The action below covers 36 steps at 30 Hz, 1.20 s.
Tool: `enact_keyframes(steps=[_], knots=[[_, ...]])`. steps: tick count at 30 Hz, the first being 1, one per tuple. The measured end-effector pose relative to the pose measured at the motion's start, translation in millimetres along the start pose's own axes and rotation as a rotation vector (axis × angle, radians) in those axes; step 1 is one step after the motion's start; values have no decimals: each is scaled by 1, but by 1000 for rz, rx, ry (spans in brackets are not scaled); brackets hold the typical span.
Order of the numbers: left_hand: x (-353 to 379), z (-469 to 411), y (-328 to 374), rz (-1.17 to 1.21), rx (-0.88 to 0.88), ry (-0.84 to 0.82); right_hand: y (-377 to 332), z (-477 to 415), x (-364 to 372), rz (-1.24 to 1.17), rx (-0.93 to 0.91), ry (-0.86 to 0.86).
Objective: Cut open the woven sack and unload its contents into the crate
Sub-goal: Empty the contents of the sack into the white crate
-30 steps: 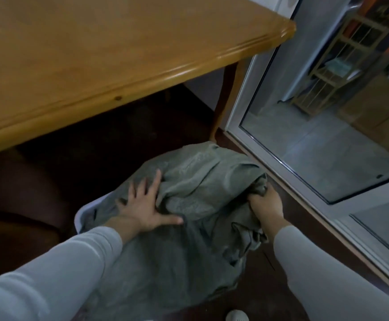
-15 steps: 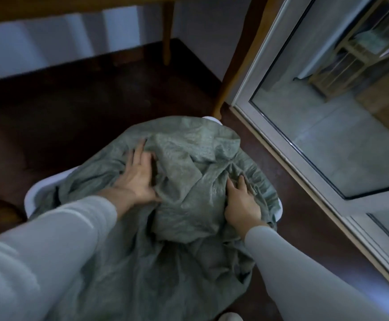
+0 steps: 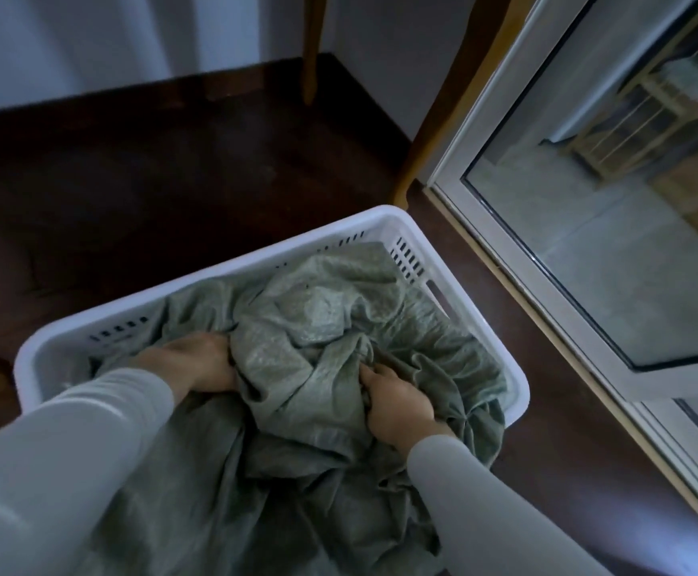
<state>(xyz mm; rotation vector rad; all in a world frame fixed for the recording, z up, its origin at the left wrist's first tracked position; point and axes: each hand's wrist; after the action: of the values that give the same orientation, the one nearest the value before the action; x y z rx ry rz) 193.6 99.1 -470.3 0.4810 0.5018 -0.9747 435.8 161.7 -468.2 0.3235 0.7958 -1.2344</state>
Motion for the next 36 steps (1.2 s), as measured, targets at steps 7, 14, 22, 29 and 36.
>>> enact_keyframes(steps=[7, 14, 22, 29, 36], knots=[[30, 28, -11, 248, 100, 64, 0, 35, -15, -282, 68, 87], [-28, 103, -2, 367, 229, 149, -20, 124, -101, -1132, 262, 493], [-126, 213, 25, 458, 408, 313, -66, 242, -215, -1443, 177, 723], [-173, 321, 36, 299, 402, 351, -94, 367, -238, -1479, 175, 934], [-178, 368, 70, 359, 424, 290, -117, 410, -282, -1714, 7, 938]])
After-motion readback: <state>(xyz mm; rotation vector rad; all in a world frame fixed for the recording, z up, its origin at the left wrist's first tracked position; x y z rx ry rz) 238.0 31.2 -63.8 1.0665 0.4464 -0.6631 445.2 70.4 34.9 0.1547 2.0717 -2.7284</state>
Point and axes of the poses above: each hand's wrist, its own z-axis away from the middle knuckle, its own x-axis out of the palm, y = z × x, and after that the axes turned 2 degrees about -z, right-handed
